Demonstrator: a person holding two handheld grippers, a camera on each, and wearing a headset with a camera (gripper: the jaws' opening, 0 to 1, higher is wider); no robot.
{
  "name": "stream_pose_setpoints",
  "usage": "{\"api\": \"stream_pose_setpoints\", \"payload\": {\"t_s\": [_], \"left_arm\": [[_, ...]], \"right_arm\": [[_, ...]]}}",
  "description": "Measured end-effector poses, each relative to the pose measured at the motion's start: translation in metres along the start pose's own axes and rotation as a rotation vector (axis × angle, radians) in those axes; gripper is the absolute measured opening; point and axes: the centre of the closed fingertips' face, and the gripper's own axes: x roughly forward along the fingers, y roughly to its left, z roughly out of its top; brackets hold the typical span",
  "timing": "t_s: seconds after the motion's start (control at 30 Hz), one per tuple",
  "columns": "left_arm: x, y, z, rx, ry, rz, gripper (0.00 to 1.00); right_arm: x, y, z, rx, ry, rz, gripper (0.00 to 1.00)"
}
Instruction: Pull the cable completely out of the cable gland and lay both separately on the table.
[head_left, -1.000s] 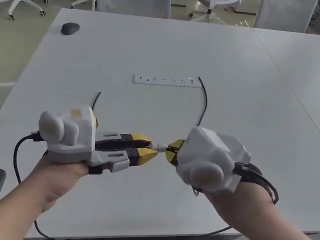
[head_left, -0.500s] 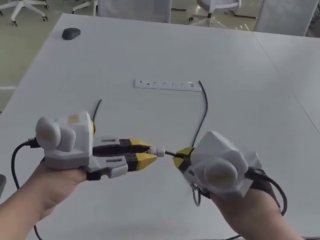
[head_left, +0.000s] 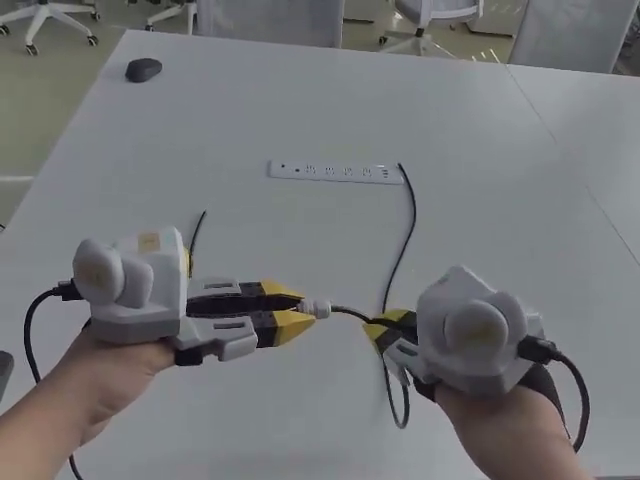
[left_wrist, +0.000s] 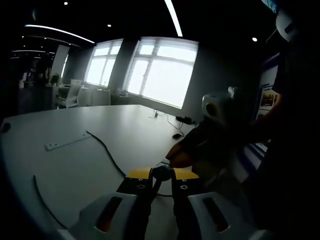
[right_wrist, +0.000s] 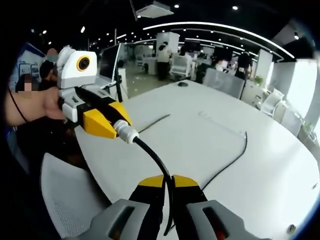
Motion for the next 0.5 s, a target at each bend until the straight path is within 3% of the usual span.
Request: {"api": "stream_pose_setpoints", "payload": {"t_s": [0.17, 0.5], "left_arm": [[0.0036, -0.0013, -0.0037, 0.008, 0.016, 0.001, 0.15], [0.0037, -0.0004, -0.0078, -0.001, 0.023, -0.001, 0.15]], "right_arm": [[0.0052, -0.0003, -0.0088, 0.124, 0.006, 0.000, 0.00], [0.0048, 0.0010, -0.0111, 0.152, 0.000, 0.009, 0.00]]}}
